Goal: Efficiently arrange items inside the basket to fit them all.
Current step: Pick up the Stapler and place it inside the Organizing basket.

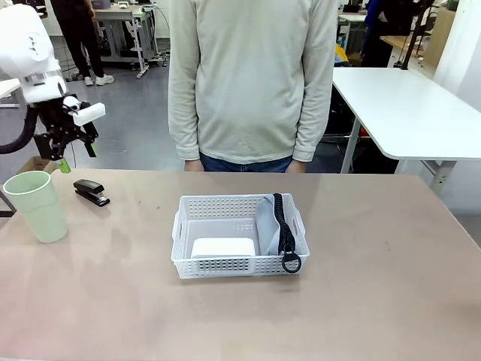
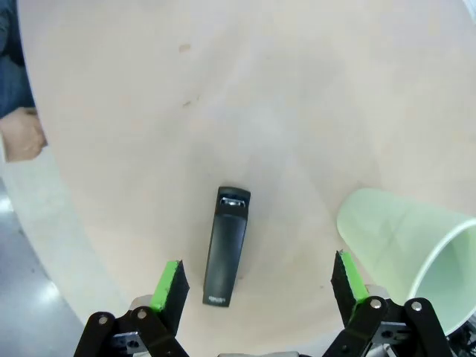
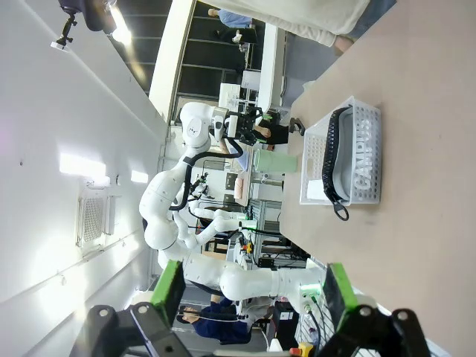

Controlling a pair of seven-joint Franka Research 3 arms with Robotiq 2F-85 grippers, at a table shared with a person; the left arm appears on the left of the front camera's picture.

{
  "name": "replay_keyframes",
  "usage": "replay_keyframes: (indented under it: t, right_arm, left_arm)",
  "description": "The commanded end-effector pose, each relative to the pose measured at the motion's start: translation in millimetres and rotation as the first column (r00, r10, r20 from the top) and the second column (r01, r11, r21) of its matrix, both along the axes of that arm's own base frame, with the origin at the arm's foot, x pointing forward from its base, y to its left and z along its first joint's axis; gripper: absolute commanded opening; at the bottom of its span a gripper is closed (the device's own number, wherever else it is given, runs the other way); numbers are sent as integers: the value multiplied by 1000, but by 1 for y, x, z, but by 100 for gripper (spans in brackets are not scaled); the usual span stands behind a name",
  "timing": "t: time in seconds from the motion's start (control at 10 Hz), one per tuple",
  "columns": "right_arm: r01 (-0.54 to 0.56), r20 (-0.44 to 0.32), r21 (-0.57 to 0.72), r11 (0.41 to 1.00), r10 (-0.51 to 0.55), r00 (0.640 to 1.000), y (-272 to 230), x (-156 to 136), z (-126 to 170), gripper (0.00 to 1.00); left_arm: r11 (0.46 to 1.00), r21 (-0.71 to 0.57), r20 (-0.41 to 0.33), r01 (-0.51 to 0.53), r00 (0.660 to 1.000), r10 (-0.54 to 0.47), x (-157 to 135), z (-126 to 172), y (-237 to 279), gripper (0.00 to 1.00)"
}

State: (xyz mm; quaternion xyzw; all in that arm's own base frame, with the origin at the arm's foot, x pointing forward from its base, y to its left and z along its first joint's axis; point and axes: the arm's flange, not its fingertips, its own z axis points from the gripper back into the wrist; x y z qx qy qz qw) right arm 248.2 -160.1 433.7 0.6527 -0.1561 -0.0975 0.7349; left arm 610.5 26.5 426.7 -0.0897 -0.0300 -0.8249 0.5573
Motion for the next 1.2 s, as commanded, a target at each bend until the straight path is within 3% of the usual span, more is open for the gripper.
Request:
replay_keyframes:
  t: [0.0, 0.2, 0.3, 0.4, 0.7, 0.8, 0.9, 1.1]
  right_arm:
    - [11, -2, 24, 1000, -11, 1000, 2, 0, 6, 100]
    - [11, -2, 24, 1000, -11, 1000, 2, 0, 6, 100]
    - [11, -2, 24, 1000, -11, 1000, 2, 0, 6, 100]
    - [11, -2, 24, 1000, -11, 1000, 2, 0, 6, 100]
    - [11, -2, 24, 1000, -11, 1000, 2, 0, 6, 100]
    - [11, -2, 24, 1000, -11, 1000, 2, 0, 6, 100]
    - [11, -2, 24, 1000, -11, 1000, 2, 0, 6, 100]
    - [11, -2, 24, 1000, -11, 1000, 2, 0, 6, 100]
  left_arm:
    - [999, 39, -12, -17, 1000, 17, 2, -20, -5, 100]
    - [996, 47, -7, -73, 997, 74, 9, -37, -5, 100]
    - [987, 17, -3, -161, 987, 161, 14, -42, -7, 100]
    - [999, 18, -21, -36, 999, 36, 7, -34, -5, 100]
    - [997, 21, -19, -78, 997, 78, 11, -41, -5, 100]
    - [999, 28, 17, 24, 1000, -25, 20, -43, -1, 100]
    - [998, 43, 55, 37, 998, -39, 30, -48, 1, 100]
    - [991, 36, 62, 130, 989, -132, 44, -58, 4, 100]
